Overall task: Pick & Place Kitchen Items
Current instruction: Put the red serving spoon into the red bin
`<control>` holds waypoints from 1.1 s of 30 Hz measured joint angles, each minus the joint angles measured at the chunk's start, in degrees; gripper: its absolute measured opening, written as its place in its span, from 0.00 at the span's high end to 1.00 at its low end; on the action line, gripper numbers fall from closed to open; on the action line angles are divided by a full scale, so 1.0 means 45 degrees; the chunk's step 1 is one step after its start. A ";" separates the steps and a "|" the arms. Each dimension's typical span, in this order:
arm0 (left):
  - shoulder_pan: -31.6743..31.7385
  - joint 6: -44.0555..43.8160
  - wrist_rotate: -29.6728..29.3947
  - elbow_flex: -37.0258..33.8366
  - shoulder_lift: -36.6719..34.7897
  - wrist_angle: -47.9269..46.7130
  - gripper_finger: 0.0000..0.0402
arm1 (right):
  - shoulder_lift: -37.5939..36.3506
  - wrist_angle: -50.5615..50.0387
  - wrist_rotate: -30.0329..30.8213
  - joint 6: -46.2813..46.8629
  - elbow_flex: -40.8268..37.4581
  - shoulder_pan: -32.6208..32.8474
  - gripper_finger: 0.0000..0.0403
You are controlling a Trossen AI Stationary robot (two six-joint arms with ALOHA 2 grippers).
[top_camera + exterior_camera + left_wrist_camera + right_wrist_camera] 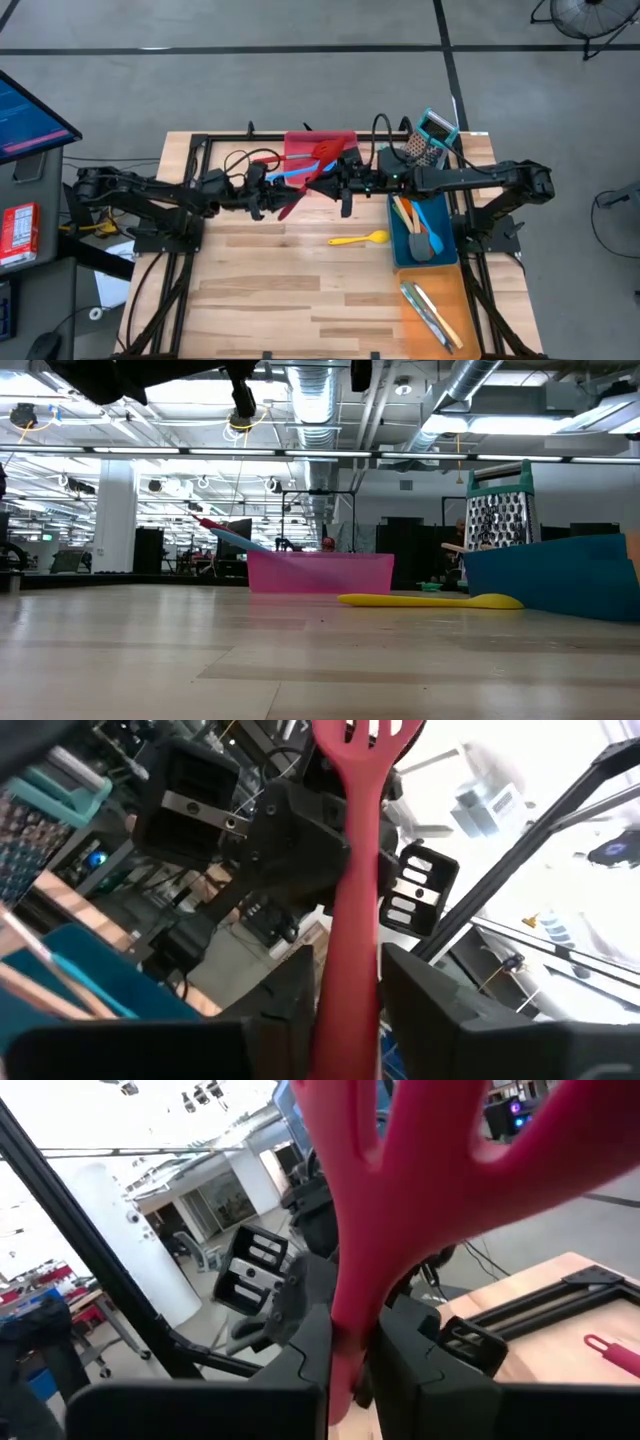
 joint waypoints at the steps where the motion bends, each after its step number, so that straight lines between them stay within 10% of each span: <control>1: 0.0036 0.0000 0.0065 0.0014 -0.0008 0.0040 0.77 | 0.0000 0.0028 0.0004 0.0000 0.0005 -0.0002 0.92; 20: 0.0141 0.0058 0.0608 0.0014 -0.0004 0.0047 0.90 | 0.0005 0.0057 0.0009 0.0049 0.0000 -0.0022 0.89; 33: 0.0450 -0.0049 0.0639 -0.0005 -0.0169 -0.0020 0.90 | -0.0333 -0.0078 -0.0516 0.0092 0.0005 -0.0114 0.50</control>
